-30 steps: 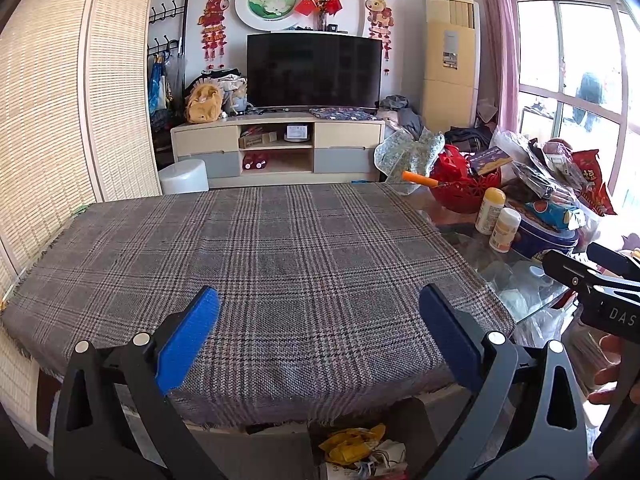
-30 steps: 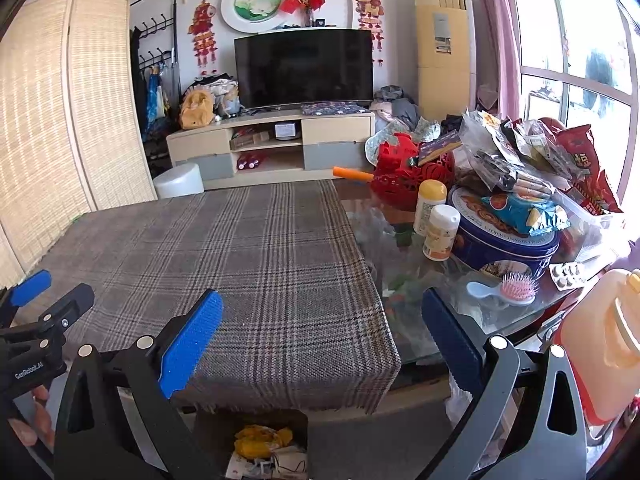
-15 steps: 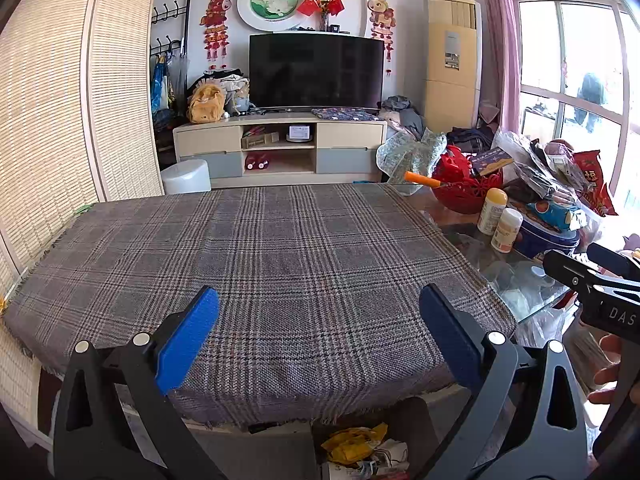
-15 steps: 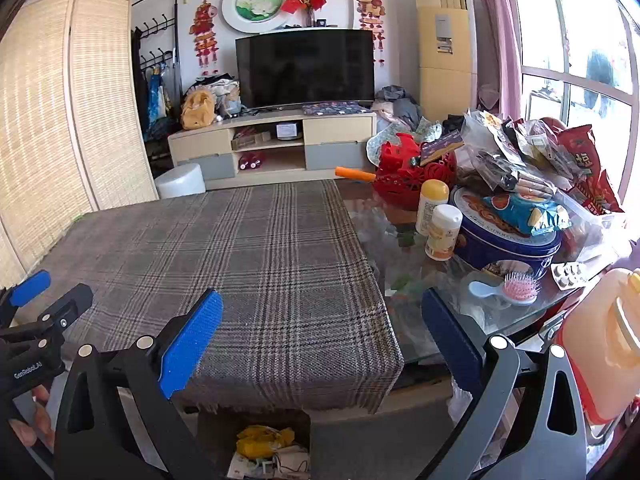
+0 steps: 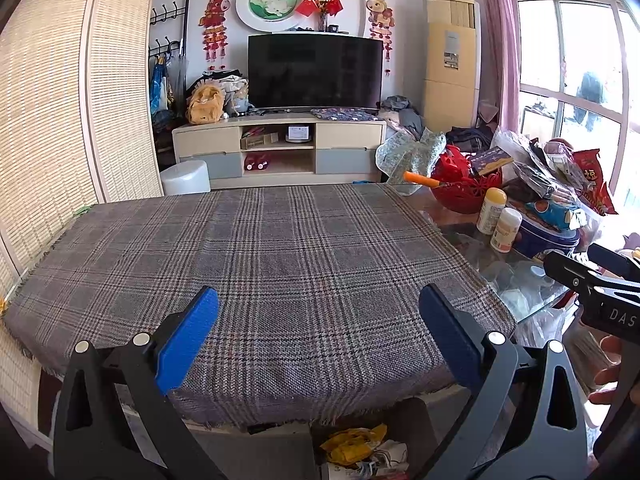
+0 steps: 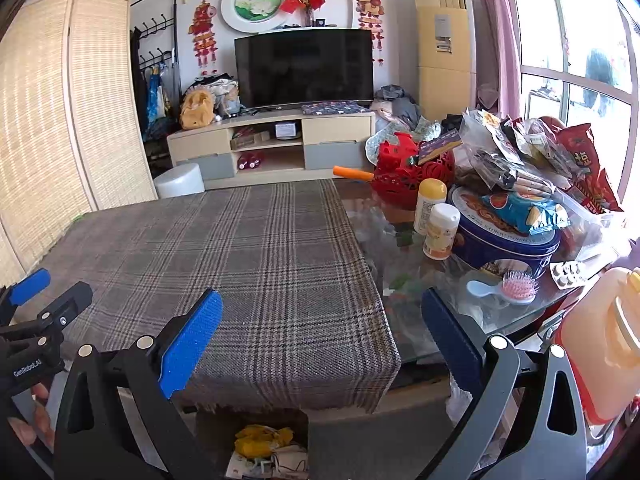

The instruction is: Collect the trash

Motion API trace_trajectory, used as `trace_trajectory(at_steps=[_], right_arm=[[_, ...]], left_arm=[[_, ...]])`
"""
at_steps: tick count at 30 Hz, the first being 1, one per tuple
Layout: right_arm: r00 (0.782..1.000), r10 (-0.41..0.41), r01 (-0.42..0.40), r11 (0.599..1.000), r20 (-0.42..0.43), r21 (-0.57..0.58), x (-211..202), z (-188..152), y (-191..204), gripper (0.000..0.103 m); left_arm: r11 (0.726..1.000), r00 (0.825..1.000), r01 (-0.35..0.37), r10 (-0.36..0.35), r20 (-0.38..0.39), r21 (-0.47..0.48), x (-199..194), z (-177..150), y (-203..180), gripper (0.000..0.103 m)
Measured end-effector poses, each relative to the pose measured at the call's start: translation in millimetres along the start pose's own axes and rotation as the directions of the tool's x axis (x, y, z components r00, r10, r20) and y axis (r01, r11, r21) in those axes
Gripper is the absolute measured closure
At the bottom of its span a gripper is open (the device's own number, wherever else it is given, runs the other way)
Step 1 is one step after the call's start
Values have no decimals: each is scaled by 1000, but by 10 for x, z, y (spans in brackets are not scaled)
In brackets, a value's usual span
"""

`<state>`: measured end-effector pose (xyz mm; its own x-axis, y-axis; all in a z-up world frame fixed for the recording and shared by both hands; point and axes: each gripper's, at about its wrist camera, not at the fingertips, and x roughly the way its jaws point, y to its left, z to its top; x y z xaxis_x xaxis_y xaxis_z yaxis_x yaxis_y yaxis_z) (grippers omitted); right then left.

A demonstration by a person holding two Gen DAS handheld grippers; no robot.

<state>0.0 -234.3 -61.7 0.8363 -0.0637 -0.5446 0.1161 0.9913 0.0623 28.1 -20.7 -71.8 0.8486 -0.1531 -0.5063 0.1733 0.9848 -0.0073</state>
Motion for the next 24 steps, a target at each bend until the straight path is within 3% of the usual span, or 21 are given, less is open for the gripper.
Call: trace_trajectory(at_steps=[24], right_arm=[[1000,-4,4,1000,3,6,0,10,-76,3]], left_arm=[[1000,1000,11,-11,-8,-1,30,-2,11,8]])
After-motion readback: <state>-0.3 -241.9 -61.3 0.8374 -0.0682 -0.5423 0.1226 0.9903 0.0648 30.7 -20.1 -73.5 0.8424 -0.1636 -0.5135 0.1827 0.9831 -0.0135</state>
